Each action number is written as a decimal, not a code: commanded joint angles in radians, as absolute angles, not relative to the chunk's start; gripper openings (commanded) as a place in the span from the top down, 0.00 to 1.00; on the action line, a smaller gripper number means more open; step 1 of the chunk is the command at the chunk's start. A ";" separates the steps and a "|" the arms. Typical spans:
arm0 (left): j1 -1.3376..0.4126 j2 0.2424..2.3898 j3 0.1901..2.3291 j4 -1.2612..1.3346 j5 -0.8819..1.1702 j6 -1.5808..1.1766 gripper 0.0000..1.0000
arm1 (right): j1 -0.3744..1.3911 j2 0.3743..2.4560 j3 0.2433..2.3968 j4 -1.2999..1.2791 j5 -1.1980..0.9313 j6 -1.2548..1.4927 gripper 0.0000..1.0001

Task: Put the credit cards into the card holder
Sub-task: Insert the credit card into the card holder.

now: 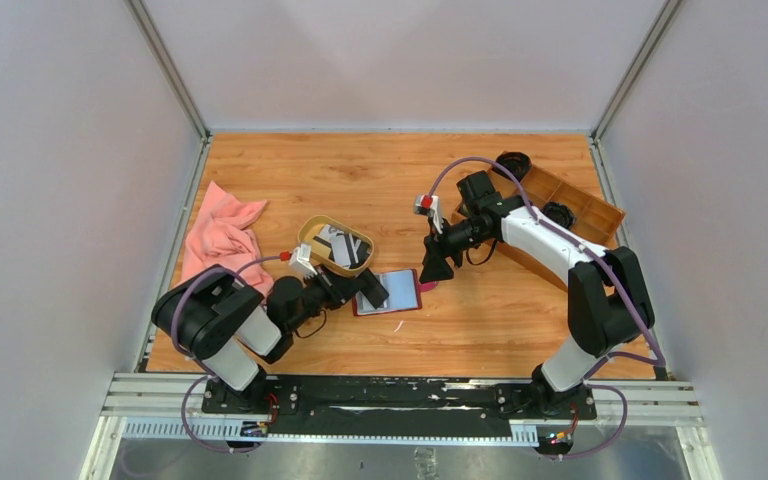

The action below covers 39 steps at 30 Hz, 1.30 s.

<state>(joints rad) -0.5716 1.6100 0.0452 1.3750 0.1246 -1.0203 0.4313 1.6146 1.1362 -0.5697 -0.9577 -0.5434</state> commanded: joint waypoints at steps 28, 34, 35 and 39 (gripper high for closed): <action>-0.623 1.693 0.133 1.350 0.206 -1.002 1.00 | 0.423 1.624 1.169 -0.606 -0.956 -0.560 0.38; -0.620 1.501 0.121 1.195 0.171 -0.933 1.00 | 0.423 1.621 1.169 -0.607 -0.956 -0.564 0.38; -0.619 1.443 0.125 1.135 0.165 -0.908 1.00 | 0.423 1.623 1.169 -0.609 -0.956 -0.563 0.38; -0.612 1.197 0.174 0.758 0.120 -0.812 1.00 | 0.423 1.623 1.172 -0.613 -0.959 -0.566 0.39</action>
